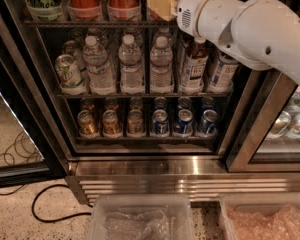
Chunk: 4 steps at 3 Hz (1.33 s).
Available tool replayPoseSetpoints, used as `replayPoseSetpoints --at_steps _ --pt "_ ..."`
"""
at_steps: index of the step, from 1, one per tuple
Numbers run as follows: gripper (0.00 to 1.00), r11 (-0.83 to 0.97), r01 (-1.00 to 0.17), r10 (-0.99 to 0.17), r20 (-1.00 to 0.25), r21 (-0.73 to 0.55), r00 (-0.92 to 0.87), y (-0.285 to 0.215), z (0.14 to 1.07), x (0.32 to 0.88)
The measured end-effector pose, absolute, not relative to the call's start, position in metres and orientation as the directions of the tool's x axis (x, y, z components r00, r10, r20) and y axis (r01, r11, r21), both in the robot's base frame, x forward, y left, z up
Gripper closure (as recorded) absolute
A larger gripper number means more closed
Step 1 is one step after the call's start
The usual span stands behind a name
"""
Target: Pick coke can from top shelf of fridge
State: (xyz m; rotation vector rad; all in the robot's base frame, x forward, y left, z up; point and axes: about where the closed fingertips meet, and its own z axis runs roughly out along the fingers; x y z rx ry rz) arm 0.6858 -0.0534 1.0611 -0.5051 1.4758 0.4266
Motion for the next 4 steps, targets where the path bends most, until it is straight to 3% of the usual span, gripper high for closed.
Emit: replayPoseSetpoints --at_steps 4 --pt "1.0 0.796 -0.597 -0.095 -0.995 -0.102 0.043 -0.0392 1.058 0.6781"
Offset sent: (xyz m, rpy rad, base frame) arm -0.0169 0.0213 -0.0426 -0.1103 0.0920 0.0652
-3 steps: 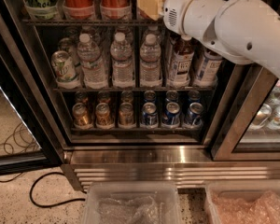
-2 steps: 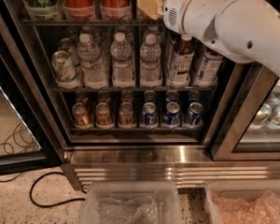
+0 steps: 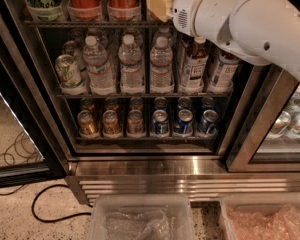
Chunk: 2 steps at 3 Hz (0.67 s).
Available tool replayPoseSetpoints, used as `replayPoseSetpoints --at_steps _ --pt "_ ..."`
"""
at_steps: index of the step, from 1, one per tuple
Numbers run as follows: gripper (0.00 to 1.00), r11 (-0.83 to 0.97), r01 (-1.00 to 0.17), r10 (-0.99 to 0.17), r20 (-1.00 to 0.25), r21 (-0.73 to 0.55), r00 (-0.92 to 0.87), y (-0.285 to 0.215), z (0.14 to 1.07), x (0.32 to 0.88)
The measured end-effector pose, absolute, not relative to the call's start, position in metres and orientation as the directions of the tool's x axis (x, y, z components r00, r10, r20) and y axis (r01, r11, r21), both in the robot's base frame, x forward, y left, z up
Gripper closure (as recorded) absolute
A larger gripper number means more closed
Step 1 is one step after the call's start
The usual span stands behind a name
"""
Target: Pick coke can from top shelf of fridge
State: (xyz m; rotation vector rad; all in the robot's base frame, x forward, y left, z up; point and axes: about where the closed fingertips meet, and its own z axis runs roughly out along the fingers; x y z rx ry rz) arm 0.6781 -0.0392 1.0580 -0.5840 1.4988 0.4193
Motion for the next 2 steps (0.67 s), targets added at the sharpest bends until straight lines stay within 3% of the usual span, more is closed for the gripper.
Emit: replayPoseSetpoints --at_steps 2 --pt "1.0 0.759 -0.621 -0.142 -0.98 -0.198 0.14 -0.027 1.079 0.6654"
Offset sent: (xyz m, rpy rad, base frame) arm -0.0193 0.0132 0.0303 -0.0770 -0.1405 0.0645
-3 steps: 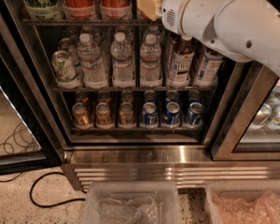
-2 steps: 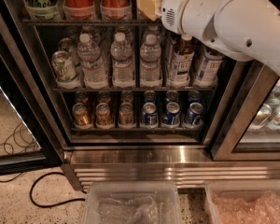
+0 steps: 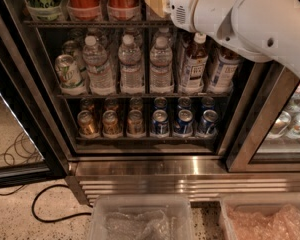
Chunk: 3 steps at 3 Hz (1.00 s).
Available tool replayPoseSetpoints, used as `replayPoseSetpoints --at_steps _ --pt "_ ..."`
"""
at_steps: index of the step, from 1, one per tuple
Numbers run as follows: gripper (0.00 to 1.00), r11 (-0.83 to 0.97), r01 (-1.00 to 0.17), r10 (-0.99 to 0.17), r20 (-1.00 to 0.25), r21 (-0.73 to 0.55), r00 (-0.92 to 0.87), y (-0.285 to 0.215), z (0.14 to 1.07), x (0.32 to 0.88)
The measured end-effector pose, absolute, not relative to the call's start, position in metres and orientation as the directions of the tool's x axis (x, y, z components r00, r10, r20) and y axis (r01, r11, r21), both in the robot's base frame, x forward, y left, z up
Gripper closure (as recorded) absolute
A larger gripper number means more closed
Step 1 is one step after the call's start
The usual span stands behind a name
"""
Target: Pick coke can from top shelf of fridge
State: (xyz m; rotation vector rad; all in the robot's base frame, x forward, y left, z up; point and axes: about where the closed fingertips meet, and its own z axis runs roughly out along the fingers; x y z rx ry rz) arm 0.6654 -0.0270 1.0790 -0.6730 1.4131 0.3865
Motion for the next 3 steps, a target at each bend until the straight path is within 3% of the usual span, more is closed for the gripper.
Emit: replayPoseSetpoints --at_steps 3 --pt "1.0 0.744 -0.617 -0.157 -0.965 -0.255 0.209 -0.0229 1.0936 0.6545"
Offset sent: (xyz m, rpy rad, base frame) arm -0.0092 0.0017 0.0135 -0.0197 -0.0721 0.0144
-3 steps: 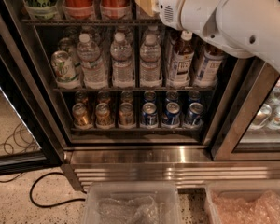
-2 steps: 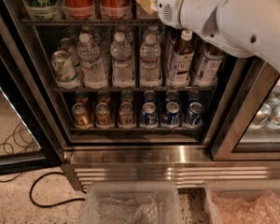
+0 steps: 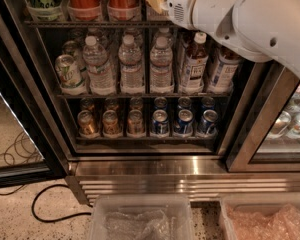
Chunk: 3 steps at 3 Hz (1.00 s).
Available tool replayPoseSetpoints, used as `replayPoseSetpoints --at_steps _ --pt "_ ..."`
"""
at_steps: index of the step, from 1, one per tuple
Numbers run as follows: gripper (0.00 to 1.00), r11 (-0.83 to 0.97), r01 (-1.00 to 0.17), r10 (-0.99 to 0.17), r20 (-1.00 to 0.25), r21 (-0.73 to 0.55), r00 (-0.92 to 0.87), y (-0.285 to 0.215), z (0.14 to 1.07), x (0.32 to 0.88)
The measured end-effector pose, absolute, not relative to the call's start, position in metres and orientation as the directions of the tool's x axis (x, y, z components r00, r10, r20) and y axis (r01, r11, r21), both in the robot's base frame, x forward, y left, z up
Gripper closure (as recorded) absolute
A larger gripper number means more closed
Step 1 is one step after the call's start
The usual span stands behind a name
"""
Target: Pick coke can from top shelf of fridge
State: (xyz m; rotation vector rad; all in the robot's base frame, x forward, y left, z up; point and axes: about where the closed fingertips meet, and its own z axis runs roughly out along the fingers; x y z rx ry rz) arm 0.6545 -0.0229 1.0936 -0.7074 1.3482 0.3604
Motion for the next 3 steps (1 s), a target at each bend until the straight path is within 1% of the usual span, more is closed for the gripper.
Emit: replayPoseSetpoints --at_steps 3 --pt "1.0 0.722 -0.618 -0.191 -0.948 -0.312 0.255 -0.025 1.105 0.64"
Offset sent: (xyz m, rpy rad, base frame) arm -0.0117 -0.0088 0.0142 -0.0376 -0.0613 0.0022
